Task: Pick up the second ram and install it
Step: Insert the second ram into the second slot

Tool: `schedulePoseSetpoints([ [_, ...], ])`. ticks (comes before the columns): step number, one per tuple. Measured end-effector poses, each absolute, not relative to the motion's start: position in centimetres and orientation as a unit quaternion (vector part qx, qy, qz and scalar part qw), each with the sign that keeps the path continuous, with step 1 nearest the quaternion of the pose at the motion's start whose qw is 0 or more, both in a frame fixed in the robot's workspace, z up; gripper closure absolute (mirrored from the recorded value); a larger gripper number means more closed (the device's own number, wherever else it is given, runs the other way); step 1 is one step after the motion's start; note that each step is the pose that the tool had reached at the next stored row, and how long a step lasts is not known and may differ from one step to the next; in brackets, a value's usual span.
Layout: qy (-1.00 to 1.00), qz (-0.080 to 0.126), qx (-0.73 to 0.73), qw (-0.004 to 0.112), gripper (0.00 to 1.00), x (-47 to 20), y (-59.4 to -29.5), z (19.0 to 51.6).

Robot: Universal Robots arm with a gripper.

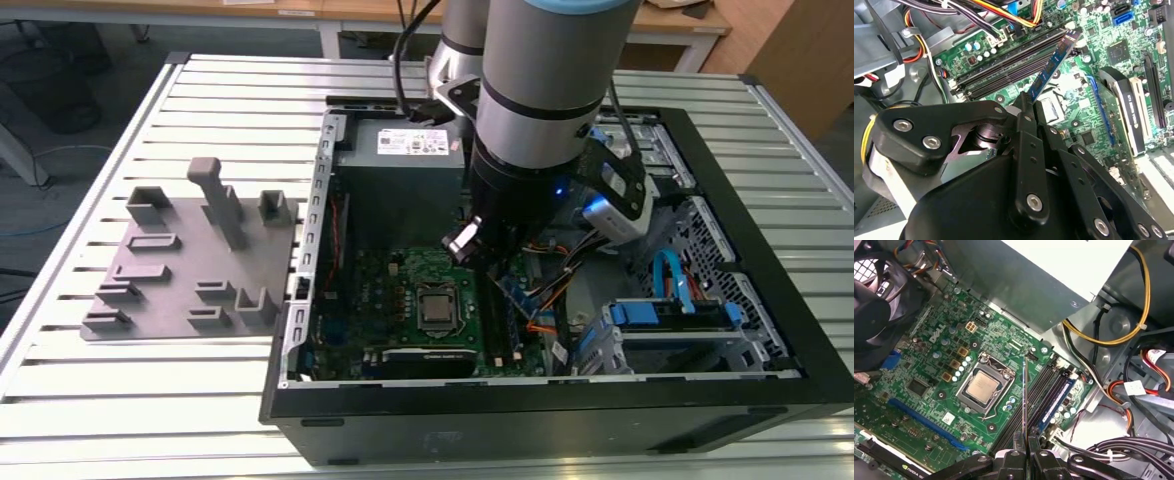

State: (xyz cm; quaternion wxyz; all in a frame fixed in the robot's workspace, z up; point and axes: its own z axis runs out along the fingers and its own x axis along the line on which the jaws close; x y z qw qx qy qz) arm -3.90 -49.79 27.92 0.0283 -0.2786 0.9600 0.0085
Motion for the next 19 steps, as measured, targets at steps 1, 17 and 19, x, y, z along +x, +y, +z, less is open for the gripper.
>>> schedulePoseSetpoints([
  [1, 0.961, 0.008, -0.276, 0.028, 0.86, -3.91, -49.79, 27.92],
  [17, 0.975, 0.004, -0.220, 0.028, 0.86, -3.91, -49.79, 27.91],
  [19, 0.977, 0.004, -0.213, 0.028, 0.86, -3.91, -49.79, 27.90],
])
